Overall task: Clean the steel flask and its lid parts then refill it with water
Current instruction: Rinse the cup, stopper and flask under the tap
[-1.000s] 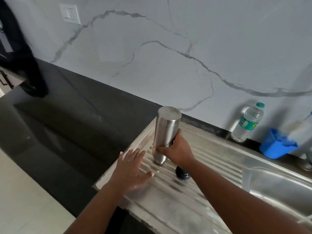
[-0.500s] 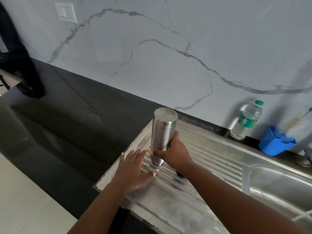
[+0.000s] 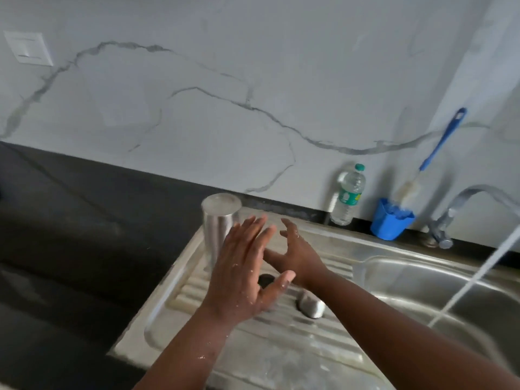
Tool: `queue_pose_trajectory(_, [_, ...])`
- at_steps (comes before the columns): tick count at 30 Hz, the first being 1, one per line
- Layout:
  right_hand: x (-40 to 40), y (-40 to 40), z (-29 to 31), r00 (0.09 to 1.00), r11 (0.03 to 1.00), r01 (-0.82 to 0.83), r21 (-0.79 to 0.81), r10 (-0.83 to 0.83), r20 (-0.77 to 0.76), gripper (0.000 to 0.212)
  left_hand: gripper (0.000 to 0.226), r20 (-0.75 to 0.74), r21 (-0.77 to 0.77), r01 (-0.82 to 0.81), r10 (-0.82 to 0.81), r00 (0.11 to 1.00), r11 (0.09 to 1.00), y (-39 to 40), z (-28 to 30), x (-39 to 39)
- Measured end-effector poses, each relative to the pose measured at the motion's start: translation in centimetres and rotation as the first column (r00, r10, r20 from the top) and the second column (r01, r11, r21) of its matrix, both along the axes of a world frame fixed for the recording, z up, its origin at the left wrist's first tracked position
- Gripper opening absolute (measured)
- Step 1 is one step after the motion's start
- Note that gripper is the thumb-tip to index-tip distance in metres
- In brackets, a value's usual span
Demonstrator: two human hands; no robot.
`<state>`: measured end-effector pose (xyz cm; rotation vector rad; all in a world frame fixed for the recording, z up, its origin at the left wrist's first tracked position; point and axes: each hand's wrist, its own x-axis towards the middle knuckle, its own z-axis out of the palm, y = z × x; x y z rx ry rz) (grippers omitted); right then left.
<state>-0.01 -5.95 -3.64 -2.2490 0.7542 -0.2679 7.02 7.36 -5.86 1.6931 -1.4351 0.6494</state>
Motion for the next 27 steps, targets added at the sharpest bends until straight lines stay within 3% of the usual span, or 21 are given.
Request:
queue_pose_trajectory(5, [-6.4, -5.5, 0.5, 0.975, 0.952, 0.157, -0.264, -0.192, -0.110, 0.098, 0.088, -0.071, 0.298, 0.100, -0.082, 0.994, 0.949, -7.0, -0.6, -3.1])
queue_pose_trajectory(11, [-16.0, -12.3, -1.4, 0.868, 0.893, 0.341, -0.293, -0.419, -0.266, 0.079, 0.106, -0.174, 0.503, 0.185, -0.111, 0.979, 0.844, -14.8, -3.2, -8.2])
queue_pose_trajectory(13, [-18.9, -14.8, -2.4, 0.823, 0.869, 0.434, -0.239, -0.490, -0.287, 0.065, 0.114, -0.172, 0.578, 0.183, -0.101, 0.980, 0.795, -17.1, -3.7, -9.8])
queue_pose_trajectory(16, [-22.8, -18.4, -2.9, 0.735, 0.752, 0.655, -0.069, -0.656, -0.174, 0.020, 0.119, -0.226, 0.624, 0.208, -0.082, 0.971, 0.753, -20.4, -3.9, -11.9])
queue_pose_trajectory(18, [-25.3, -21.2, -3.1, 0.652, 0.657, 0.754, 0.007, -0.748, -0.126, 0.020, 0.122, -0.213, 0.651, 0.197, -0.073, 0.974, 0.733, -22.5, -4.0, -13.1])
queue_pose_trajectory(22, [-30.1, -28.7, -4.8, 0.572, 0.572, 0.817, 0.076, -0.784, -0.240, 0.026, 0.116, -0.145, 0.706, 0.145, -0.058, 0.988, 0.693, -26.2, -4.0, -15.5])
queue_pose_trajectory(23, [-31.0, -30.4, -5.3, 0.582, 0.565, 0.813, 0.140, -0.780, -0.229, 0.022, 0.112, -0.128, 0.725, 0.136, -0.062, 0.990, 0.675, -27.0, -4.0, -16.2])
queue_pose_trajectory(27, [-31.9, -35.6, -6.1, 0.686, 0.684, 0.726, 0.071, -0.713, -0.148, 0.022, 0.106, -0.071, 0.784, 0.104, -0.078, 0.994, 0.612, -30.0, -4.9, -18.3])
